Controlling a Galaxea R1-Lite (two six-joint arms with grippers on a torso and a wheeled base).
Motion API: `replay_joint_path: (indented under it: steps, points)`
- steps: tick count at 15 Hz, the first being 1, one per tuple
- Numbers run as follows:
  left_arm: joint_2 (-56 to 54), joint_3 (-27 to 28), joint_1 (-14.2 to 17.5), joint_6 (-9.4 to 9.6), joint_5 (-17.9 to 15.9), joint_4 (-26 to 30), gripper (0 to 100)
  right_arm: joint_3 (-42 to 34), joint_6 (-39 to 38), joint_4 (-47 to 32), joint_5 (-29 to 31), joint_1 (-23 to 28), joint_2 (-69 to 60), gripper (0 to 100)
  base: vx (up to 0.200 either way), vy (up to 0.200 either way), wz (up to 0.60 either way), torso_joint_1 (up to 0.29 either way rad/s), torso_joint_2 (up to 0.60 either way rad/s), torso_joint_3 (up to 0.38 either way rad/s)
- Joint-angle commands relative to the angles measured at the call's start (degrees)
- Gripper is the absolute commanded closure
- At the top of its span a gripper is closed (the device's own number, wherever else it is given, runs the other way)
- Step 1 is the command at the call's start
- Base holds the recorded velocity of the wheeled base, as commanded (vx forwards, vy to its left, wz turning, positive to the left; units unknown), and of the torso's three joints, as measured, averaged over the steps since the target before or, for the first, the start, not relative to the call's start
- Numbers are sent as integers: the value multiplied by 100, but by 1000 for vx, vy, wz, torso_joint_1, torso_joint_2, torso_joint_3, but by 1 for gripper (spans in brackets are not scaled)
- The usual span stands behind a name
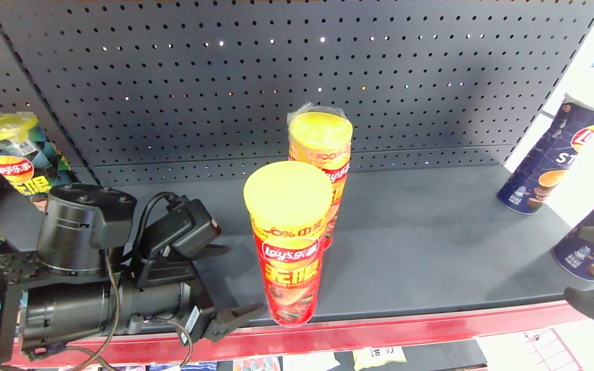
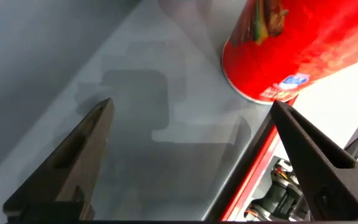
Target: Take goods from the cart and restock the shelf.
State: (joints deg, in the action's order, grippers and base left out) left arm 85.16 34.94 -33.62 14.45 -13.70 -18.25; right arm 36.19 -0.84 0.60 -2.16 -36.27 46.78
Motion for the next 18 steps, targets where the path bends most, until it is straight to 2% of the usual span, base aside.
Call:
replay_joint_path:
  steps: [1,9,18]
  points:
    - [97,83,-13,-3,-1,-3,0,-7,-57,2,-4,-3,25,0,0,0,0,0,0,0]
    - [334,356,-189,-3,17,-3,0,-7,-65,11,14,6,25,0,0,0,0,0,0,0]
    - [519,567,-189,-3,17,-21,0,-7,-74,11,14,32,25,0,0,0,0,0,0,0]
